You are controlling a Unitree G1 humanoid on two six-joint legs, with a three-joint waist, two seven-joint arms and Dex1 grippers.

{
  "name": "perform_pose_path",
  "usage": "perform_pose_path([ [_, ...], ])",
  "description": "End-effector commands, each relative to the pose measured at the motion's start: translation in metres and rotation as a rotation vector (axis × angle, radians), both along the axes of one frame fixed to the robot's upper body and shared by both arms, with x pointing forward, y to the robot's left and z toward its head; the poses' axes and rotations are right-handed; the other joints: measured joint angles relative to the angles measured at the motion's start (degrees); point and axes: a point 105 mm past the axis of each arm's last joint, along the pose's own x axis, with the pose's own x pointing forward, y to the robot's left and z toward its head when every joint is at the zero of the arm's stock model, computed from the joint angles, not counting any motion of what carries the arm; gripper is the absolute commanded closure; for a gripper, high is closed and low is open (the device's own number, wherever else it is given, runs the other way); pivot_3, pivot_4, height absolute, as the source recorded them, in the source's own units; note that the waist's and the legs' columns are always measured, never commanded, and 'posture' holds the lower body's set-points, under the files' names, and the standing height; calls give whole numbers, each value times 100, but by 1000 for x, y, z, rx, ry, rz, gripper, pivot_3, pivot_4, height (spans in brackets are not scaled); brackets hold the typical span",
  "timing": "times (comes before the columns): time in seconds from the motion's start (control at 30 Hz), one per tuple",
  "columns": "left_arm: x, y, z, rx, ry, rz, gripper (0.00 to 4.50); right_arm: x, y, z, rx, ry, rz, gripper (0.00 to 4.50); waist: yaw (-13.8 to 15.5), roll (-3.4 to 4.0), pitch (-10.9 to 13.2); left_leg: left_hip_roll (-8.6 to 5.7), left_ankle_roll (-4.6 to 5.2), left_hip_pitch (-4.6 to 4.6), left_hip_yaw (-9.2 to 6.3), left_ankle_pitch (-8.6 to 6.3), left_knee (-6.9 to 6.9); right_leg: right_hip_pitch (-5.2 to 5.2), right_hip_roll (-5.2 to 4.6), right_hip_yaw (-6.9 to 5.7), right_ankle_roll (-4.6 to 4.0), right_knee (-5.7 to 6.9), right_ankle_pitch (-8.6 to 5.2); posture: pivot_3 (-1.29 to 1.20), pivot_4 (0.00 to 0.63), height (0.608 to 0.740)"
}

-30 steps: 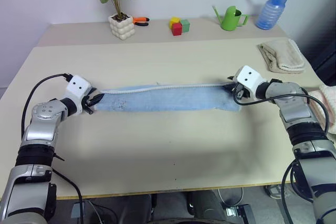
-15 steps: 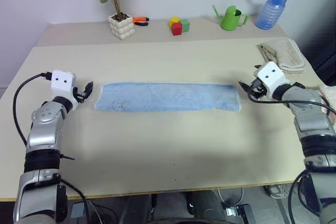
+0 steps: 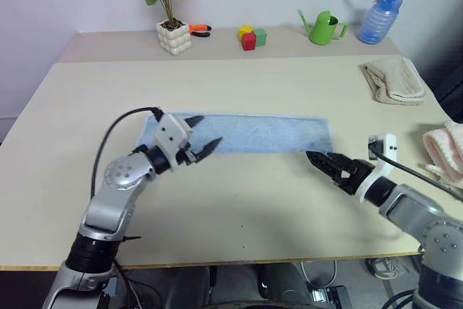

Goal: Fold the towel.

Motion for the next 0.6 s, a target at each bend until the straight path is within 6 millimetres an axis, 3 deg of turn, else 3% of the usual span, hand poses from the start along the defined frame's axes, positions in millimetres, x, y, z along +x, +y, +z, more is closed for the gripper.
perform_pose_path([
  [0.03,-10,-13,8,-20,-14,-68,1075,2,0,3,36,29,-105,47,-5,0,0,0,0,0,1,0,0,0,4,-1,0,0,0,0,150,730],
  [0.2,-10,-17,8,-29,-10,-76,1075,12,-8,-7,95,109,-241,47,-20,2,-1,0,2,5,7,1,1,2,18,-4,2,2,0,0,150,730],
  [0.43,-4,-11,5,-15,-10,-41,1075,48,-15,-4,244,126,-372,47,-95,1,-2,0,3,12,8,1,3,12,21,-6,3,3,-1,0,150,730],
  [0.53,-3,-9,4,-9,-12,-34,1075,56,-21,-9,261,146,-417,811,-114,1,-3,0,6,11,9,0,3,12,21,-5,3,2,-1,0,150,730],
  [0.6,-4,-8,4,-7,-11,-32,1075,58,-25,-10,266,145,-443,1883,-115,1,-3,0,6,12,9,0,3,12,21,-5,3,2,-1,0,150,730],
])
